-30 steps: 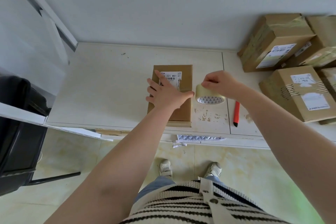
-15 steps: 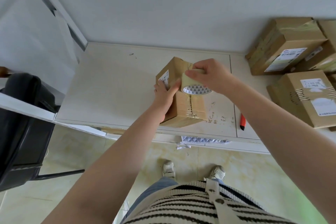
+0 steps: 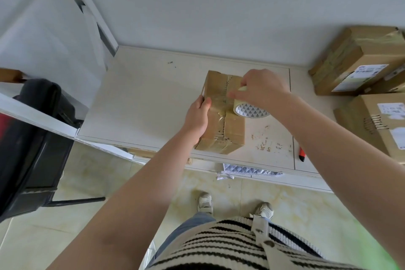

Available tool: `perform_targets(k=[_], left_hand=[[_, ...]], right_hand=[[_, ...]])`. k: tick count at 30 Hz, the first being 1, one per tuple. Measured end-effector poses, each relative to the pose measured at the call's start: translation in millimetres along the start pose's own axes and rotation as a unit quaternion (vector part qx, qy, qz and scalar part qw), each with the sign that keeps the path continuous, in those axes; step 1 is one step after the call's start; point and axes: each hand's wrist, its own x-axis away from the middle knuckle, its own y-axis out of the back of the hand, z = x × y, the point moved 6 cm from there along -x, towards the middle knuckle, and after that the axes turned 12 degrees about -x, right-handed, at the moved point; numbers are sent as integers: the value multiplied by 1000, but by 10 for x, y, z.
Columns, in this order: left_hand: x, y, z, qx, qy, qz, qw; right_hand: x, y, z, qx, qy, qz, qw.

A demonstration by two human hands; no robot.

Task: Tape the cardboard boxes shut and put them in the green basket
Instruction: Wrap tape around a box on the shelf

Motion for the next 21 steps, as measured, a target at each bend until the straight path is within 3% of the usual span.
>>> perform_targets(k=[9,14,21], left_hand=[[-91,98,182,-18,21,17,999],[-127,109,174,-62,5,-7,998],[-140,81,139,-77,-22,9,997]], right_hand=[[-110,-120,289,52,31,5,998],[-87,-90,-94,75,-19,35,996],[-100,-520,-540,-84,-93,65,990]])
